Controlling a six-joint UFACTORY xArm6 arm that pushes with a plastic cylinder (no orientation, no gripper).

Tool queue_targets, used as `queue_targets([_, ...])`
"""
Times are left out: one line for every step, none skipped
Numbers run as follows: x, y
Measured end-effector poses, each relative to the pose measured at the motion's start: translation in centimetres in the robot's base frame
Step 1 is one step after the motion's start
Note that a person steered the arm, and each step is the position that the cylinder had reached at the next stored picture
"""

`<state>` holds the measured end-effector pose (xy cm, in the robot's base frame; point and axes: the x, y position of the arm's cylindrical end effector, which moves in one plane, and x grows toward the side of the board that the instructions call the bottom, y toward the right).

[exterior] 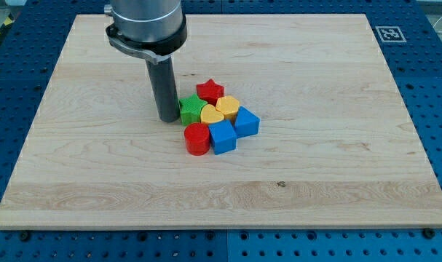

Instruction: Push green circle closer to the red star

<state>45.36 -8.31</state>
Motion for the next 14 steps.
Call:
queue_targets([-1.0,1.6])
queue_targets([-1.1,2.1])
queue_targets([-0.5,1.1])
queue_targets([0.7,-1.5])
queue_targets([1.0,-3.2])
queue_targets([0.8,-5.1])
queue_targets([-1.3,-8.5])
queue_targets([-3.6,-11.0])
queue_targets([-4.6,-9.8])
queue_targets([-2.7,-9.8])
queue_targets([-2.5,-6.4])
queue_targets([-3.2,-3.9])
queue_targets([-3.8,-1.5])
queue_targets([-4.2,-0.7])
